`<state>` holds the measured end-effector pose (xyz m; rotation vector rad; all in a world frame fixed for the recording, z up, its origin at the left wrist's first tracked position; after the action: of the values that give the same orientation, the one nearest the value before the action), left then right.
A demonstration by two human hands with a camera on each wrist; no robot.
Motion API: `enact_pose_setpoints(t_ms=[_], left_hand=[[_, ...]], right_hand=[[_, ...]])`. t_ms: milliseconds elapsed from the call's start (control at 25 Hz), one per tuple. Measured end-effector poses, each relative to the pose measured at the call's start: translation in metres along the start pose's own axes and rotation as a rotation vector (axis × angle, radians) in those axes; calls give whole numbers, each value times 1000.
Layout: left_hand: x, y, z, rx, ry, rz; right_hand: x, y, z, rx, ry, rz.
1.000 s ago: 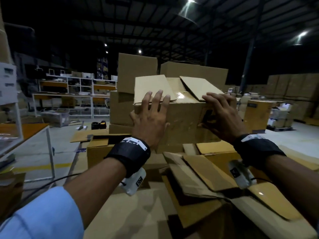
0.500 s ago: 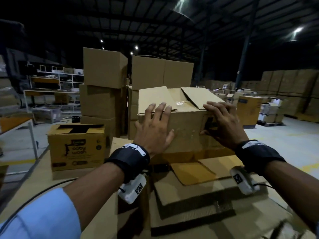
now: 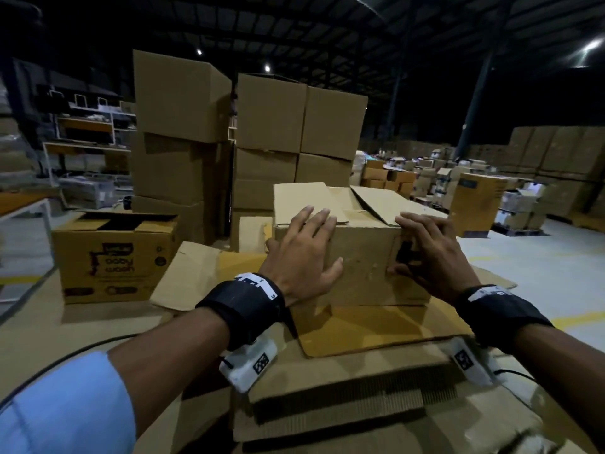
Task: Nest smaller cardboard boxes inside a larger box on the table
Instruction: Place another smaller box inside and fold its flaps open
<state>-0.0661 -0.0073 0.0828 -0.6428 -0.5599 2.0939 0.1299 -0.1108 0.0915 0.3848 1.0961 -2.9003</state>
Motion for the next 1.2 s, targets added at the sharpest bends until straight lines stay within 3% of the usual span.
enact_pose_setpoints(t_ms=[200, 560, 920, 1200], left_hand=[[-20, -24, -10, 28, 48, 0], [-38, -30, -31, 24, 39, 110], [-26, -5, -82, 201, -51, 237], [-16, 15, -122, 425, -58, 271]], right_hand=[[-31, 7, -8, -39, -55, -25], [-67, 0, -27, 19, -159, 0], [-71, 23, -81, 193, -252, -33], [-64, 45, -109, 325, -345, -33]])
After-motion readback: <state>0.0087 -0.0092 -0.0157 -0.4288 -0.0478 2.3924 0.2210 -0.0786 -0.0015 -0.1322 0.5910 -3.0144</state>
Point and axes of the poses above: each hand's wrist, its own y-axis away from the middle knuckle, its own z-axis out of the back of the hand, x = y × z, the point moved 10 cm from there along -y, towards the middle knuckle, and after that the axes turned 10 degrees about z, right-handed, at the moved point
